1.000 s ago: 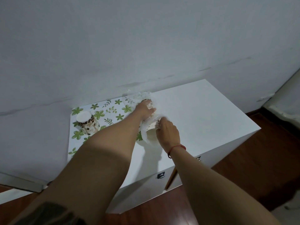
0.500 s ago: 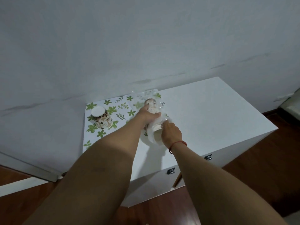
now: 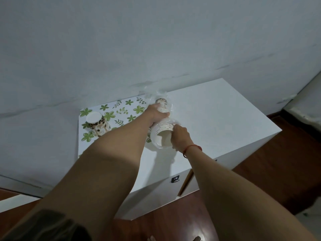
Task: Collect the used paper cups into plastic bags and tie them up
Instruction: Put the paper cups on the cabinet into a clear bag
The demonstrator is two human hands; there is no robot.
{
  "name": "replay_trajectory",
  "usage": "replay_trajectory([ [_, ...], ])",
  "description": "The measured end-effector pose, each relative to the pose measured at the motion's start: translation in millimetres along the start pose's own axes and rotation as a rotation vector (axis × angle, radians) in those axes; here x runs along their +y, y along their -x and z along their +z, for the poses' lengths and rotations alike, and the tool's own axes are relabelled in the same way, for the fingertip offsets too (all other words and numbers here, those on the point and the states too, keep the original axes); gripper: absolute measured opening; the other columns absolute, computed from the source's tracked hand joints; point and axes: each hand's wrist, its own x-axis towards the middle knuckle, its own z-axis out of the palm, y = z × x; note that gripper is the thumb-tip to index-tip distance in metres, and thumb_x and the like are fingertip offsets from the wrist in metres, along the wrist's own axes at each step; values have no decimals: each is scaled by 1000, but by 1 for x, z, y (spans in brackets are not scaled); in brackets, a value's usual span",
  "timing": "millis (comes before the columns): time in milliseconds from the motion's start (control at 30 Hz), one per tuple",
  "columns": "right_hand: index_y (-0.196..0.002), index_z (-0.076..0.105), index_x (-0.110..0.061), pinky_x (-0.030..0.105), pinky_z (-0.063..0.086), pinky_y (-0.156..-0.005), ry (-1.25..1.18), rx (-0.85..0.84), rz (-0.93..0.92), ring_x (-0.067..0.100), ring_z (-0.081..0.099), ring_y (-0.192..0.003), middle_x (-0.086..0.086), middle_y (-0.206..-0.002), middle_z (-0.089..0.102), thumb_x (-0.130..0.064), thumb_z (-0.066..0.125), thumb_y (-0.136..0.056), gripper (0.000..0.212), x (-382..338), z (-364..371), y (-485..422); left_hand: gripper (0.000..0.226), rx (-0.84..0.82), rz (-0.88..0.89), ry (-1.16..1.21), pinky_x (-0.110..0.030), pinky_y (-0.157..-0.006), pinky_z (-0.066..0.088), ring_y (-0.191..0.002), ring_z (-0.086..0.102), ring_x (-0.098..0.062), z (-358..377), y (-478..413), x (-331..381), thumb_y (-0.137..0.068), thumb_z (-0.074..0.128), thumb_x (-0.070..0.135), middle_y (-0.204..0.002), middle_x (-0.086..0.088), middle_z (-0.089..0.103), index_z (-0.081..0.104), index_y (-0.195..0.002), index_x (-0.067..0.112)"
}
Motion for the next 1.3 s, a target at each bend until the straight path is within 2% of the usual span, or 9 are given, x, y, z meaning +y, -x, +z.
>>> replay_trajectory([
  [167, -123, 45, -6, 45, 61, -60, -208, -69, 138, 39, 70, -71, 21, -114, 56, -2, 28, -85, 41, 4, 5, -5, 89, 81, -38, 81, -42, -103, 47, -125, 53, -29, 10, 10, -11, -74, 76, 46, -143, -5, 47, 32, -148, 21],
  [300, -124, 50, -12, 33, 56, -45, -358, -93, 190, 28, 65, -47, 13, -111, 57, -9, 26, -89, 43, 3, 3, -6, 95, -45, -364, 249, -49, -91, 51, -102, 65, -33, 13, 23, -18, -58, 75, 61, -120, -10, 63, 44, -135, 15],
  [533, -120, 58, -13, 24, 49, -38, -340, -146, 78, 30, 69, -53, 18, -100, 68, -5, 27, -88, 45, 5, -7, -4, 61, 0, -313, 392, -38, -59, 59, -78, 70, -29, 6, 16, -16, -72, 79, 27, -103, -13, 70, 54, -124, 8],
  [633, -118, 58, -11, 25, 50, -39, -332, -173, 37, 32, 72, -57, 17, -95, 69, -7, 27, -90, 42, 15, -12, 3, 59, 44, -281, 424, -35, -51, 56, -74, 67, -28, 4, 14, -12, -75, 75, 19, -112, -14, 66, 46, -125, 11],
  [833, -115, 46, -21, 41, 59, -61, -109, -204, 51, 28, 74, -62, 9, -106, 65, -23, 31, -86, 33, 28, -17, 15, 79, 186, -196, 361, -43, -98, 51, -118, 58, -32, 11, 4, -22, -75, 74, 26, -138, -9, 53, 38, -144, 19],
  [1000, -142, 25, -26, 43, 47, -98, -30, -336, 38, 25, 57, -114, 3, -132, 55, -60, 62, -55, 100, 22, -22, 1, 70, 91, -271, 313, -35, -68, 58, -89, 68, -30, 8, 30, -11, -78, 61, 55, -115, -14, 65, 48, -127, 6],
  [1133, -125, 42, -24, 30, 47, -78, -77, -443, 57, 21, 54, -98, 0, -113, 56, -39, 63, -70, 60, 4, -35, 14, 77, 219, -199, 58, -39, -82, 58, -106, 64, -33, -9, 52, -25, -81, 53, 61, -126, -14, 60, 49, -133, 3],
  [1200, -119, 50, -23, 33, 43, -80, -182, -476, 112, 21, 52, -94, 2, -109, 56, -37, 51, -84, 37, -1, -38, 17, 68, 245, -164, 29, -33, -68, 58, -93, 68, -29, -13, 60, -37, -83, 56, 56, -115, -14, 65, 55, -124, 1],
  [1300, -122, 55, -15, 35, 49, -83, -235, -395, 141, 24, 59, -101, 6, -114, 61, -54, 42, -90, 52, -3, -34, 19, 48, 87, -161, 165, -28, -56, 55, -66, 63, -21, -8, 77, -44, -93, 53, 42, -82, -10, 65, 60, -112, -1],
])
